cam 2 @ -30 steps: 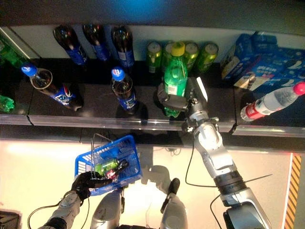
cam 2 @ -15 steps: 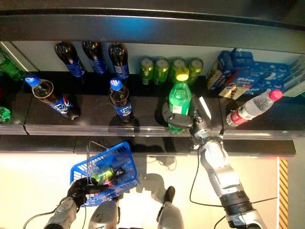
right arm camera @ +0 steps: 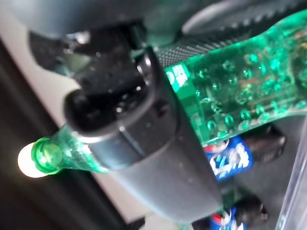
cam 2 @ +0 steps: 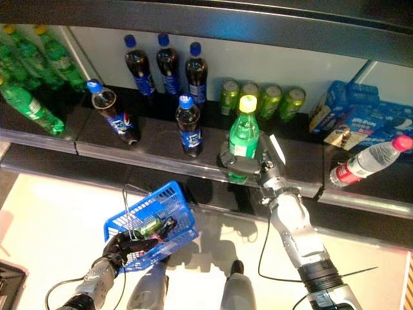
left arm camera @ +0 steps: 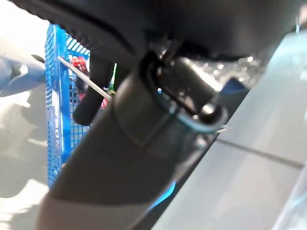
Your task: Pick up the drink and place into the basket.
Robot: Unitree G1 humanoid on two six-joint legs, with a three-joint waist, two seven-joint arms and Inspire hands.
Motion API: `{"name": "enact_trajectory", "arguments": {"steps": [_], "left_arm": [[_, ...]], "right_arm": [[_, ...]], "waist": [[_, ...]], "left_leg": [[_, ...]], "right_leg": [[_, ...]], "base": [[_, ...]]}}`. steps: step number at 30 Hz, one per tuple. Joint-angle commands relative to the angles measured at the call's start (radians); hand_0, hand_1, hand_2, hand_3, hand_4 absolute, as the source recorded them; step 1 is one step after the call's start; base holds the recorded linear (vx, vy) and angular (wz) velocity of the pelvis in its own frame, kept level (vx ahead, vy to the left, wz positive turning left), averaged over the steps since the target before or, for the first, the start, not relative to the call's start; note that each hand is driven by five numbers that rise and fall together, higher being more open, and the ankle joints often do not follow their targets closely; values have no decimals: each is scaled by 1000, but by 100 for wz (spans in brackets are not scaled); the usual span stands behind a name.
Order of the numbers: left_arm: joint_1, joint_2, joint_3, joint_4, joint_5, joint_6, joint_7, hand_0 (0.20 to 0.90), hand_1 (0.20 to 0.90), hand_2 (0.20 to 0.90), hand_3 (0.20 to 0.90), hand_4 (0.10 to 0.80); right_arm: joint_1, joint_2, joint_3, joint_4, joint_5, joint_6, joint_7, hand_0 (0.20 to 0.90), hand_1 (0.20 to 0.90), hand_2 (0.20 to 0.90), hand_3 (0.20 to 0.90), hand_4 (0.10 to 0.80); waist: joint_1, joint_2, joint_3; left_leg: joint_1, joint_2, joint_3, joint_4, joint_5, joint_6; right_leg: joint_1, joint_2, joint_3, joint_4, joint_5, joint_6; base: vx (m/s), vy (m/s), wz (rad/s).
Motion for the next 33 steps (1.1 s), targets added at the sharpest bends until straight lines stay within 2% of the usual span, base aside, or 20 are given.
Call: {"name": "enact_trajectory", "arguments": {"steps": [1, 2, 3, 4, 5, 6, 7, 8, 10, 12, 16, 22, 32, 33], "left_arm": [[-13, 67, 42, -195, -121, -209, -77, 300, 300, 300, 200, 100], [-4, 65, 46, -219, -127, -212, -89, 300, 300, 300, 200, 100], [-2, 64, 46, -236, -125, -200, -95, 300, 300, 300, 200, 100], [3, 63, 49, -266, -137, -191, -101, 300, 300, 300, 200, 100], [8, 58, 43, -296, -155, -195, -114, 300, 300, 300, 200, 100], [11, 54, 39, -306, -164, -200, -125, 300, 300, 300, 200, 100], [24, 45, 27, -347, -169, -198, -132, 300, 300, 300, 200, 100], [25, 44, 26, -350, -169, -198, -133, 300, 300, 300, 200, 100], [48, 37, 17, -399, -181, -212, -145, 300, 300, 300, 200, 100], [59, 37, 14, -426, -192, -215, -151, 300, 300, 300, 200, 100], [80, 40, -1, -506, -205, -217, -175, 300, 300, 300, 200, 100], [106, 66, -9, -625, -220, -224, -211, 300, 300, 300, 200, 100], [102, 116, -41, -910, -253, -140, -287, 300, 300, 300, 200, 100], [92, 131, -55, -978, -249, -123, -301, 300, 300, 300, 200, 100]], "right_arm": [[-75, -5, -19, -100, 20, -128, 67, 300, 300, 300, 200, 100], [-55, -5, -30, -104, 23, -126, 76, 300, 300, 300, 200, 100], [-47, -7, -32, -107, 21, -127, 71, 300, 300, 300, 200, 100], [-34, -8, -32, -110, 27, -128, 76, 300, 300, 300, 200, 100], [-27, -4, -19, -99, 24, -143, 87, 300, 300, 300, 200, 100], [-24, -3, -13, -95, 20, -150, 93, 300, 300, 300, 200, 100], [-18, 1, -4, -91, 15, -158, 83, 300, 300, 300, 200, 100], [-18, 1, -4, -91, 16, -158, 82, 300, 300, 300, 200, 100], [-6, 3, -8, -104, 21, -152, 79, 300, 300, 300, 200, 100], [-1, 8, -9, -110, 20, -147, 74, 300, 300, 300, 200, 100], [12, 29, -13, -122, -7, -139, 55, 300, 300, 300, 200, 100], [1, 41, -3, -118, 21, -139, 57, 300, 300, 300, 200, 100], [-29, 72, 79, -101, -5, -147, 42, 300, 300, 300, 200, 100], [-50, 74, 103, -107, -11, -147, 38, 300, 300, 300, 200, 100]], "waist": [[13, -22, -160], [6, -30, -155], [5, -32, -157], [0, -41, -158], [0, -55, -165], [0, -63, -170], [4, -76, -178], [4, -77, -181], [6, -84, -200], [6, -81, -211], [21, -67, -235], [52, -82, -250], [115, -103, -257], [129, -105, -253]], "left_leg": [[-34, 104, 81, 20, 49, -23], [-58, 112, 123, 42, 67, -19], [-73, 115, 139, 56, 74, -16], [-89, 103, 174, 93, 63, -10], [-86, 59, 217, 140, 20, 3], [-82, 33, 231, 168, -4, 10], [-55, -22, 248, 203, -52, 19], [-55, -27, 250, 203, -53, 21], [-22, -72, 260, 199, -89, 24], [7, -83, 265, 152, -103, 27], [48, -82, 267, 23, -78, 19], [72, -84, 278, 19, -97, 25], [109, -83, 294, 14, -122, 43], [117, -85, 290, 6, -125, 47]], "right_leg": [[8, 38, -2, -13, -4, -59], [31, 46, -8, -26, -9, -66], [39, 52, -11, -42, -1, -70], [60, 52, -20, -87, 16, -73], [78, 39, -42, -160, 54, -72], [85, 31, -55, -198, 79, -70], [106, 19, -89, -258, 122, -63], [105, 18, -92, -267, 130, -62], [115, 19, -108, -323, 169, -54], [117, 21, -116, -341, 184, -45], [131, 30, -134, -388, 207, -24], [152, 23, -170, -421, 224, -15], [191, 19, -225, -437, 231, -9], [196, 15, -237, -440, 235, -4]], "base": [[-127, -178, 81], [-121, -154, 92], [-182, -199, 111], [-262, -195, 93], [-293, -188, 90], [-278, -124, 66], [-148, -43, 64], [-128, 0, 104], [-96, 49, 70], [-76, 94, 14], [-60, 132, 70], [-14, 77, 15], [47, -8, 6], [47, -30, 16]]}}
